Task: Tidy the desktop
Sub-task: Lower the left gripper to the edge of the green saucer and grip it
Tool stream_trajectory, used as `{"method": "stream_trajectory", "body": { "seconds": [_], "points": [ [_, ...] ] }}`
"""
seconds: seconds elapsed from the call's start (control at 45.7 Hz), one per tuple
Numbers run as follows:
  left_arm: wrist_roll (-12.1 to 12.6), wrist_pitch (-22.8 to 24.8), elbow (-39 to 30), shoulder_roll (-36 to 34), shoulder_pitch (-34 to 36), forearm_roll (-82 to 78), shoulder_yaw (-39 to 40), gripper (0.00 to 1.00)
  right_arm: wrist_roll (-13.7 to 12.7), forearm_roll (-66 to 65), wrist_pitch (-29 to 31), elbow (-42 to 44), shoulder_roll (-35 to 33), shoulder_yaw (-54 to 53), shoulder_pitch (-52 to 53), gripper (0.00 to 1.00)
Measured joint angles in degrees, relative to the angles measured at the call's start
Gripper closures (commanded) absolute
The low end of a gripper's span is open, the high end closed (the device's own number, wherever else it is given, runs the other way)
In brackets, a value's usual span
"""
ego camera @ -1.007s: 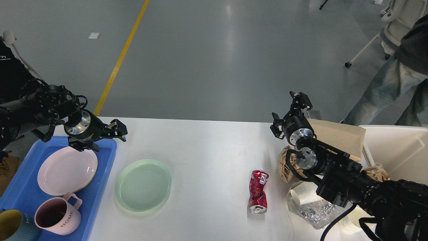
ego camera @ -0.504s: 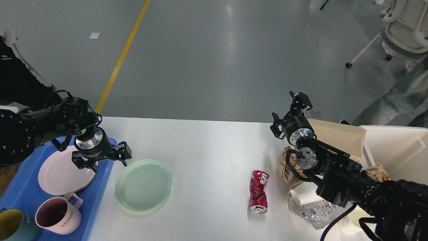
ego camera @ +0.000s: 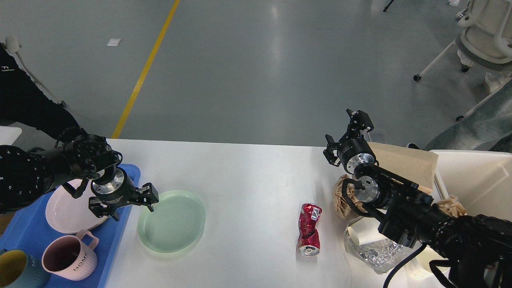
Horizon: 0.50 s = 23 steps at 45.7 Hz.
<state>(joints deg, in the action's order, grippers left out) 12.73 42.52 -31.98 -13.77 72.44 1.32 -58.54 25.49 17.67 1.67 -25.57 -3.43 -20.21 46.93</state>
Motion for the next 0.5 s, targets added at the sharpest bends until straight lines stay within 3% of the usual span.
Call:
{"method": "stream_trajectory", "body": {
  "seconds": [0.285, 0.504],
  "points": [
    [-0.16, -4.52, 0.00, -0.03, -0.76, 0.00, 1.90, 0.08, 0.00, -0.02, 0.00, 0.00, 0.00, 0.00, 0.00, 0.00],
    [-0.29, -5.06, 0.00, -0.03, -2.50, 0.00, 4.53, 0.08, 0.00, -0.02, 0.00, 0.00, 0.00, 0.00, 0.00, 0.00]
  ]
}}
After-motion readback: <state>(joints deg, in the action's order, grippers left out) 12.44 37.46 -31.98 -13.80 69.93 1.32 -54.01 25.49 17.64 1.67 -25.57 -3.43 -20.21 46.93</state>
